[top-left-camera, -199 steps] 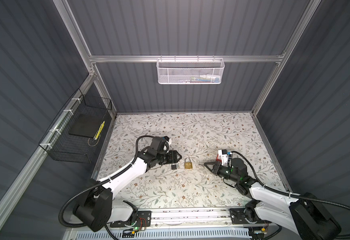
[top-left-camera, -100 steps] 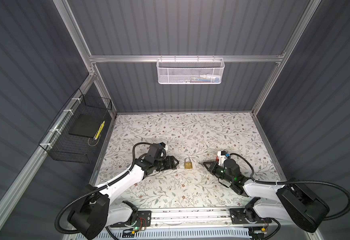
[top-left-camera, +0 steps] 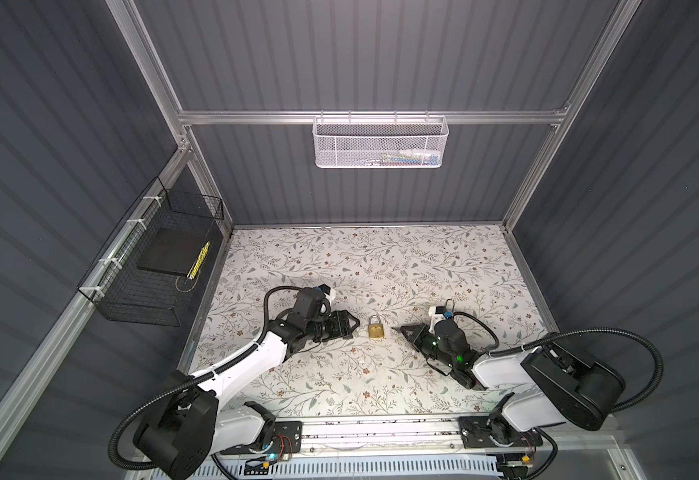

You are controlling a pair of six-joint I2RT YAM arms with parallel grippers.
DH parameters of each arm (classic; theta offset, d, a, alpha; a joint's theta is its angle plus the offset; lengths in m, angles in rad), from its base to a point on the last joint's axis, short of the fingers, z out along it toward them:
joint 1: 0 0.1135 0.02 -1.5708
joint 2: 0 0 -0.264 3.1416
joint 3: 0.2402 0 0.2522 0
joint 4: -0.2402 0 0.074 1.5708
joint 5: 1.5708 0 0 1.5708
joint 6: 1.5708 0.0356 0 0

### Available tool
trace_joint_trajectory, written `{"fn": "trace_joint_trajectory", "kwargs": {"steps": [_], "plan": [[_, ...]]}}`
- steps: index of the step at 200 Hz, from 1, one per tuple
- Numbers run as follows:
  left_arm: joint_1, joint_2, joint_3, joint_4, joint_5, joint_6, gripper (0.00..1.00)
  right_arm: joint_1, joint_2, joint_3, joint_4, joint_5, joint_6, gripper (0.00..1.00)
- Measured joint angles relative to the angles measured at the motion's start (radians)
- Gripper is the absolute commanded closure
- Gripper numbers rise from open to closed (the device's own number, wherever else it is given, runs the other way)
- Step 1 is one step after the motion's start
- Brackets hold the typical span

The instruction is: Lock with the key

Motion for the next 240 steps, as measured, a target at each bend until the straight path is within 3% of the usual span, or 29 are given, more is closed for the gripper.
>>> {"fn": "trace_joint_trajectory", "kwargs": {"steps": [137, 192, 240], "plan": [[0.0, 0.0, -0.006, 0.037, 0.04, -0.027, 0.31, 0.011, 0.129, 0.035, 0.07, 0.018, 0.062, 1.0], [0.0, 0.0, -0.006, 0.039, 0.04, -0.027, 0.31, 0.015, 0.129, 0.034, 0.07, 0.037, 0.091, 0.7], [0.0, 0.0, -0.006, 0.039, 0.04, -0.027, 0.31, 0.021, 0.097, 0.031, 0.065, 0.053, 0.087, 0.56]]}}
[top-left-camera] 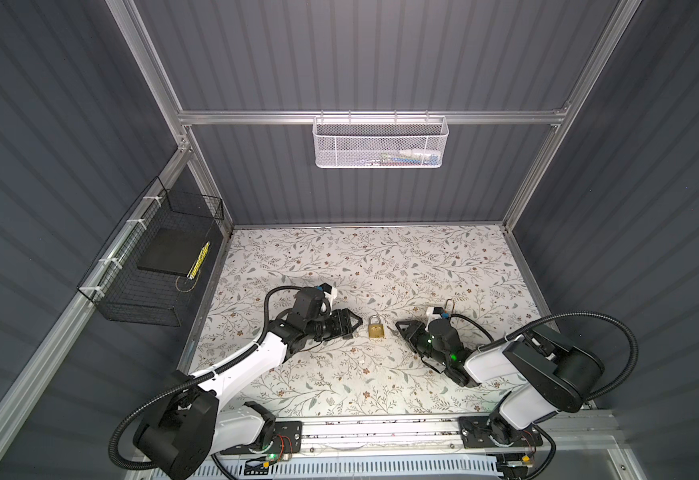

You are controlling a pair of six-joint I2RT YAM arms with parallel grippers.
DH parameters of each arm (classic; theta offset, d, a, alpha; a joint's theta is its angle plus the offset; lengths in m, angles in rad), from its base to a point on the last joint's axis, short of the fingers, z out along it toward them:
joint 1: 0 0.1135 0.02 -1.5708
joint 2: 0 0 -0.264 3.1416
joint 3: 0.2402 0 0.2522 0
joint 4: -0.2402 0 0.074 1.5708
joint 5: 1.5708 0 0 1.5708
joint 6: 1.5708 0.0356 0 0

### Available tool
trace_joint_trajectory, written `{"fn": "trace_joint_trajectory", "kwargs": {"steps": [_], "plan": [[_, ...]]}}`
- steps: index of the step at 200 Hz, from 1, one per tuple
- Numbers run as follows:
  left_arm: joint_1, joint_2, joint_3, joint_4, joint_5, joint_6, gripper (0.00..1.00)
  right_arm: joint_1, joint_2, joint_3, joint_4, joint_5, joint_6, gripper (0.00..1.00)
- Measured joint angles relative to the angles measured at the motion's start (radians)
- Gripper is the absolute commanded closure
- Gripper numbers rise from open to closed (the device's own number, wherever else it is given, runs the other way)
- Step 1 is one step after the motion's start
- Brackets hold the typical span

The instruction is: Lock with the key

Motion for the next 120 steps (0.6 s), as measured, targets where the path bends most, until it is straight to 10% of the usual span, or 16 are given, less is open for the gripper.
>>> {"fn": "trace_joint_trajectory", "kwargs": {"steps": [120], "plan": [[0.0, 0.0, 0.0, -0.004, 0.0, 0.0, 0.31, -0.005, 0.058, 0.034, 0.001, -0.07, 0.003, 0.44]]}}
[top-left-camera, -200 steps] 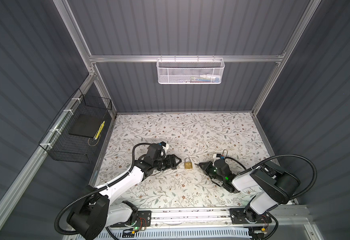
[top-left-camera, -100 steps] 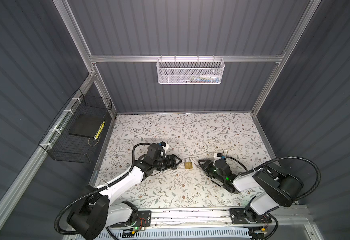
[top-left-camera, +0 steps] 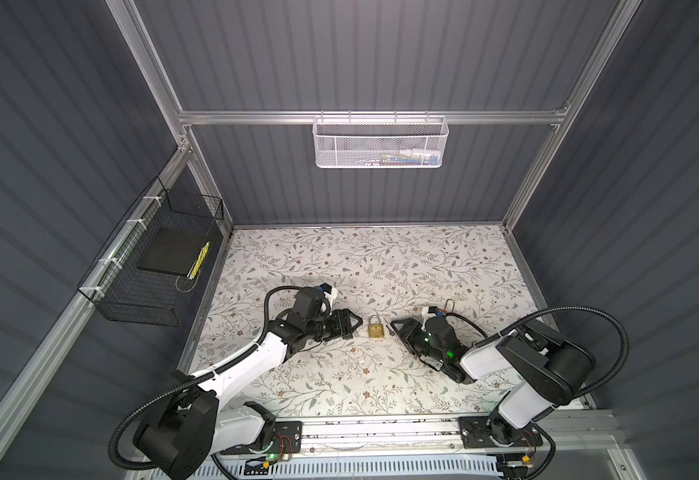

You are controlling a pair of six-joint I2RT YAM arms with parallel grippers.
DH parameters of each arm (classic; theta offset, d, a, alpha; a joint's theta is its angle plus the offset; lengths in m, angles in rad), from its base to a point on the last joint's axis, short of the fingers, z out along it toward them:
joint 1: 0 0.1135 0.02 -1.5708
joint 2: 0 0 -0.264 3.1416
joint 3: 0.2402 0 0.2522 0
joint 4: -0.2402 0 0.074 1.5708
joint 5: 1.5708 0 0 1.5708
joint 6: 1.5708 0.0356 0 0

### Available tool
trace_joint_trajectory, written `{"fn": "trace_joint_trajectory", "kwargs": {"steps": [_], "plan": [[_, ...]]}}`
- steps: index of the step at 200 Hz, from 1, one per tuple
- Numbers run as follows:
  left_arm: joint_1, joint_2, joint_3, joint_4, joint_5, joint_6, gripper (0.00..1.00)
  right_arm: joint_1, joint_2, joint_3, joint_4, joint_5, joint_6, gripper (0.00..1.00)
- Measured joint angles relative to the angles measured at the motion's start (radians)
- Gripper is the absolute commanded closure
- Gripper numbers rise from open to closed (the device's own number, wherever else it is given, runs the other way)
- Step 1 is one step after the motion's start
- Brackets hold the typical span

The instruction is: Lock with the key

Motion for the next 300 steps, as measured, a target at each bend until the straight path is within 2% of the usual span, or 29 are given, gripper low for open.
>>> {"fn": "trace_joint_trajectory", "kwargs": {"steps": [81, 111, 129, 165, 195, 239, 300], "plan": [[0.0, -0.013, 0.0, -0.032, -0.001, 0.001, 0.31, 0.006, -0.009, 0.005, -0.013, -0.037, 0.017, 0.43], [0.0, -0.027, 0.003, -0.049, -0.003, 0.004, 0.31, -0.009, -0.128, -0.009, -0.095, -0.037, -0.01, 0.42], [0.0, -0.028, 0.009, -0.051, -0.004, 0.005, 0.31, -0.032, -0.252, 0.005, -0.227, -0.035, -0.071, 0.4], [0.0, -0.028, 0.011, -0.05, -0.004, 0.005, 0.31, -0.091, -0.502, 0.186, -0.681, 0.047, -0.302, 0.27], [0.0, -0.025, 0.011, -0.042, -0.003, 0.004, 0.31, -0.219, -0.619, 0.304, -0.954, 0.107, -0.492, 0.21], [-0.001, -0.008, 0.011, -0.02, -0.003, 0.001, 0.31, -0.399, -0.545, 0.357, -1.207, 0.101, -0.664, 0.17], [-0.001, -0.007, 0.011, -0.016, 0.0, 0.0, 0.31, -0.433, -0.274, 0.46, -1.323, 0.031, -0.756, 0.19]]}}
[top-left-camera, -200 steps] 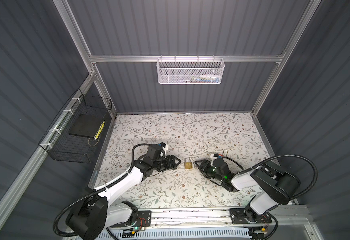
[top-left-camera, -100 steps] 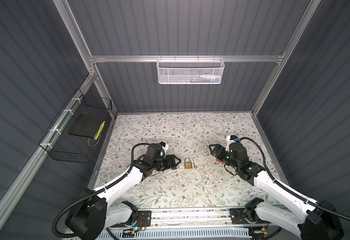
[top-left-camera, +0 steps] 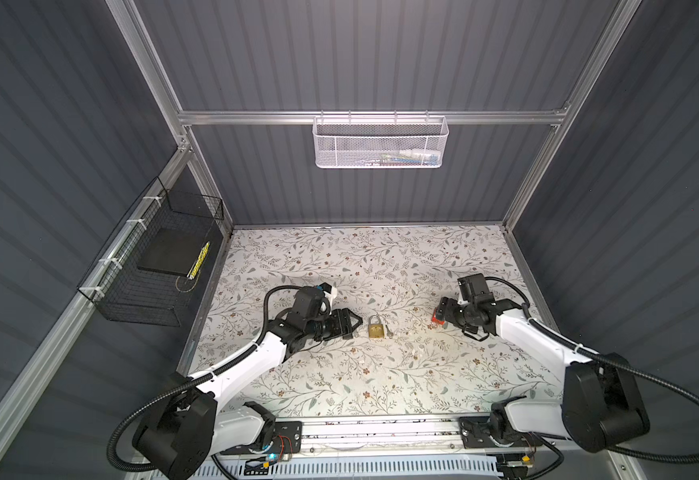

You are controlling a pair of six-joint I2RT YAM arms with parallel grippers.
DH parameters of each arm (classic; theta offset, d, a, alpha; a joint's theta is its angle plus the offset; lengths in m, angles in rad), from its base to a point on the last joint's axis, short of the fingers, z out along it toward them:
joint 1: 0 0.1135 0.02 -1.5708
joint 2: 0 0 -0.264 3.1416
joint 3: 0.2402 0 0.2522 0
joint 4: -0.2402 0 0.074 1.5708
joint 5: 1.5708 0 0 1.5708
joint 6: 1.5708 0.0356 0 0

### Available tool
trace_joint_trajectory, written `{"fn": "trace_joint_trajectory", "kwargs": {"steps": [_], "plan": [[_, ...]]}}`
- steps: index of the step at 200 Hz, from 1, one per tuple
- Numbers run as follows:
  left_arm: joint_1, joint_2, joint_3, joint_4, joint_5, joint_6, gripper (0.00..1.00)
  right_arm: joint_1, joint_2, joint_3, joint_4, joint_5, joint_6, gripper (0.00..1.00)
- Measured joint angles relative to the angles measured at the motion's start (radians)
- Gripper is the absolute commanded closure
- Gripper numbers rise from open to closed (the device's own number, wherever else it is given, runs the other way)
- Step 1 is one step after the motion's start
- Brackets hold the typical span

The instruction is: Lock with the key

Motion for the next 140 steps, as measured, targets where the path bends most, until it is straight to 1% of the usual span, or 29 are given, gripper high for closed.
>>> {"fn": "trace_joint_trajectory", "kwargs": {"steps": [27, 74, 94, 116, 140], "plan": [[0.0, 0.0, 0.0, 0.0, 0.0, 0.0, 0.3, 0.0, 0.078, 0.029, -0.004, -0.026, -0.021, 0.21], [0.0, 0.0, 0.0, 0.001, 0.0, 0.0, 0.3, 0.0, 0.172, 0.086, -0.011, -0.026, -0.067, 0.26], [0.0, 0.0, 0.0, 0.004, 0.0, 0.0, 0.3, 0.002, 0.211, 0.108, -0.015, -0.021, -0.089, 0.29], [0.0, 0.0, 0.0, 0.005, 0.0, 0.0, 0.3, 0.007, 0.248, 0.131, -0.029, -0.007, -0.112, 0.29], [0.0, 0.0, 0.0, 0.005, 0.0, 0.0, 0.3, 0.012, 0.293, 0.169, -0.059, 0.018, -0.137, 0.34]]}}
